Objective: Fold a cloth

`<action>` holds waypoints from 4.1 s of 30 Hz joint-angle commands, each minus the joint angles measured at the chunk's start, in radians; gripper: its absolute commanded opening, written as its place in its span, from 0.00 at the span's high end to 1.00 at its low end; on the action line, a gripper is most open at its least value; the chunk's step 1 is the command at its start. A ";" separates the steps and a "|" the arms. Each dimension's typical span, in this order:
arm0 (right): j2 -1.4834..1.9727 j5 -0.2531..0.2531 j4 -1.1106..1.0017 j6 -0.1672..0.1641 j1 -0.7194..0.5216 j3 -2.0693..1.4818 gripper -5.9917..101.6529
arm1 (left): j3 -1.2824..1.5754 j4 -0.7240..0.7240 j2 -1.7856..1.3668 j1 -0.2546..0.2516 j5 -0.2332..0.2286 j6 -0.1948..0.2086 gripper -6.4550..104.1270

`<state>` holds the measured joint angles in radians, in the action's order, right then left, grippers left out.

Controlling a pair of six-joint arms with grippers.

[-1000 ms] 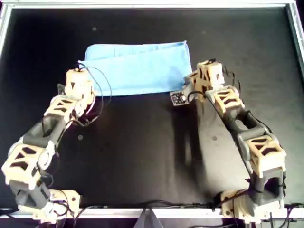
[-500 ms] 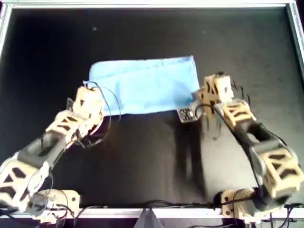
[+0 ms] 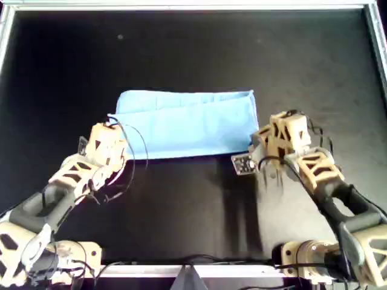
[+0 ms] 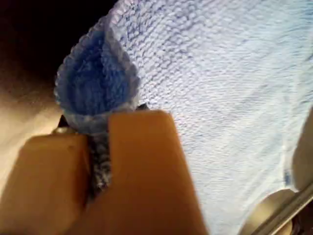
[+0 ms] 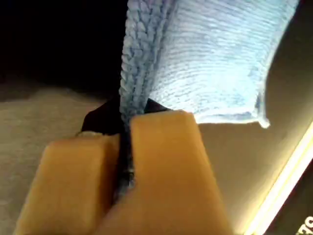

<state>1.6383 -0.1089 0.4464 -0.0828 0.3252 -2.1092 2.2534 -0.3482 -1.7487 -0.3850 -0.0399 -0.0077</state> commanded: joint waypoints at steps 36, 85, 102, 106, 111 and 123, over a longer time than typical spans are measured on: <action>0.469 0.012 0.014 -0.009 -0.015 -0.350 0.31 | 0.305 0.009 -0.565 -0.046 -0.021 -0.005 0.33; 0.765 -0.005 0.000 -0.011 0.006 -0.584 0.22 | 0.684 0.011 -1.355 -0.055 -0.020 -0.006 0.33; 0.764 0.012 -0.011 0.005 -0.012 -0.563 0.12 | 0.684 0.009 -1.355 -0.055 -0.020 -0.006 0.33; 0.764 0.012 -0.025 0.008 -0.012 -0.561 0.12 | 0.684 0.009 -1.355 -0.055 -0.020 -0.006 0.33; 0.643 0.012 -0.158 0.009 -0.011 -0.557 0.12 | 0.684 0.009 -1.355 -0.055 -0.020 -0.006 0.33; 0.112 0.011 -0.238 0.011 -0.012 -0.221 0.11 | 0.684 0.009 -1.355 -0.054 -0.020 -0.006 0.33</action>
<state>1.7825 -0.0997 0.2592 -0.0782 0.3145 -2.4360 2.9452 -0.3497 -3.0833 -0.4203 -0.0522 -0.0077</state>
